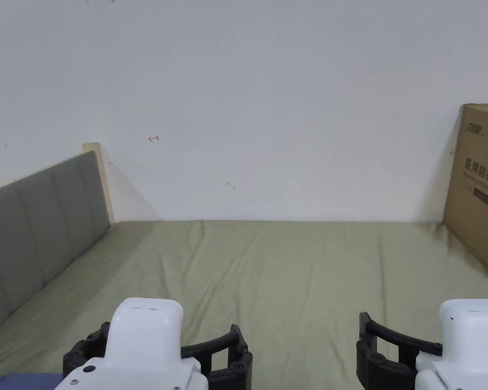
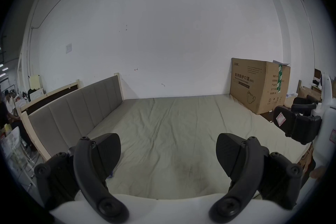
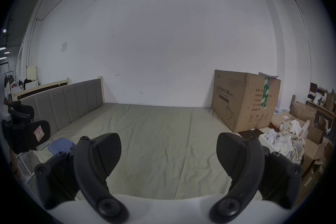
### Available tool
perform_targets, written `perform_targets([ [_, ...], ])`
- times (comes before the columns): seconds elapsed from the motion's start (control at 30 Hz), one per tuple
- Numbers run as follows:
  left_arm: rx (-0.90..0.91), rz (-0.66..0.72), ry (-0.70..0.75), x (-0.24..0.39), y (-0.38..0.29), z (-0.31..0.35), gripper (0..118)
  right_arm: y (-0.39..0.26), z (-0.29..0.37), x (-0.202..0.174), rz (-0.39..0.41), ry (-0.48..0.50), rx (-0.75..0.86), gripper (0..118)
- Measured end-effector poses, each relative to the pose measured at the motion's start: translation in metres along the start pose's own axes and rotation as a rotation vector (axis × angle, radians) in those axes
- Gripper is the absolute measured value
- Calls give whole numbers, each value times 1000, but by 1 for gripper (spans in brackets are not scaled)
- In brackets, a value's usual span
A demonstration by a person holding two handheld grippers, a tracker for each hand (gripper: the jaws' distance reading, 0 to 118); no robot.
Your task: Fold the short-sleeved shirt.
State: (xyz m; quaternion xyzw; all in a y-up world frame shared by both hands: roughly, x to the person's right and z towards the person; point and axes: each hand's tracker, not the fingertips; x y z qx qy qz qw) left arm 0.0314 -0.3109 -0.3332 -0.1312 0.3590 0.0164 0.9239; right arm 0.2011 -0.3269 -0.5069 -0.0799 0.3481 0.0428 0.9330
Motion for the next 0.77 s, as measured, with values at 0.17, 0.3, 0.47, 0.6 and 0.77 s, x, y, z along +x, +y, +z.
perform_targets([
  [0.17, -59, 54, 47, -3, 4, -8, 109, 0, 0, 3, -1, -3, -11, 108],
  [0.3, -74, 65, 51, -3, 5, -13, 109, 0, -1, 4, -4, 1, -16, 108],
  [0.47, -55, 24, 57, 3, 5, -13, 109, 0, 0, 2, 12, 2, -14, 108],
  [0.6, -48, 44, 19, 3, 4, -13, 109, 1, 0, 2, 11, 3, -10, 108],
  [0.77, -40, 36, 33, 2, 2, -14, 110, 1, 0, 3, 9, -1, -10, 108],
])
